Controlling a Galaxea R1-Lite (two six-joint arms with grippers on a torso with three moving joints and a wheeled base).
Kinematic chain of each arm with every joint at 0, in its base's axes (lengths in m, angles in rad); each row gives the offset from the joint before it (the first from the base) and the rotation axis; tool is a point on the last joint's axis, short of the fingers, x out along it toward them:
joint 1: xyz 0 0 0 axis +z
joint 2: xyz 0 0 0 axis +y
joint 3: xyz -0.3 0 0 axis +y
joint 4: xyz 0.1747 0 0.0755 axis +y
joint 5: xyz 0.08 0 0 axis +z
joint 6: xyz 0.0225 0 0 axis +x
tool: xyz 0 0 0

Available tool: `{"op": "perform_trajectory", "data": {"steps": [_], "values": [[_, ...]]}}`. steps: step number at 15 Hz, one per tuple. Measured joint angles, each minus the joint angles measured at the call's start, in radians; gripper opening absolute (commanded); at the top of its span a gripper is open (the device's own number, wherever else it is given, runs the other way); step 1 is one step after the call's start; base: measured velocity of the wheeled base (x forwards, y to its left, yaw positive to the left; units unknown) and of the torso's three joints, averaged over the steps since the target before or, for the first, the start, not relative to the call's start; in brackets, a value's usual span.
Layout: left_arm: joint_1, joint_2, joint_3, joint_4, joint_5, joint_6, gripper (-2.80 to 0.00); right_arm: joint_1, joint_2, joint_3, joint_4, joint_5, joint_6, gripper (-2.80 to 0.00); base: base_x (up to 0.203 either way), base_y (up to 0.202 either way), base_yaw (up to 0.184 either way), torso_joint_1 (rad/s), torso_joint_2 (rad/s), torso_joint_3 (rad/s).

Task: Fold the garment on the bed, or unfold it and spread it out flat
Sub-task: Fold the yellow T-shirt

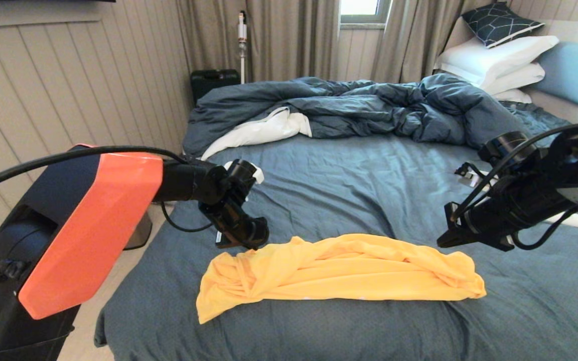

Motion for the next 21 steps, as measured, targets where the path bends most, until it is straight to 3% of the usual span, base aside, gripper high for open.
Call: {"op": "perform_trajectory", "data": {"steps": [3,12,16,21], "values": [[-0.015,-0.052,0.017,0.019,-0.003,-0.021,-2.80,0.000,-0.002,0.001,-0.001,0.001,0.000,-2.80,0.000,0.000,0.000,0.000,0.00,0.000],[-0.199,-0.206,0.148,0.047,-0.070,-0.109,-2.80,0.000,-0.014,0.023,-0.012,0.001,0.000,-2.80,0.000,0.000,0.000,0.000,0.00,0.000],[-0.281,-0.244,0.191,0.047,-0.070,-0.117,-2.80,0.000,-0.017,0.034,-0.014,0.003,0.000,-2.80,0.000,0.000,0.000,0.000,0.00,0.000],[-0.331,-0.266,0.297,0.001,-0.068,-0.117,-2.80,0.003,-0.018,0.060,-0.037,0.003,0.000,-2.80,0.000,0.000,0.000,0.000,0.00,0.000]]}}
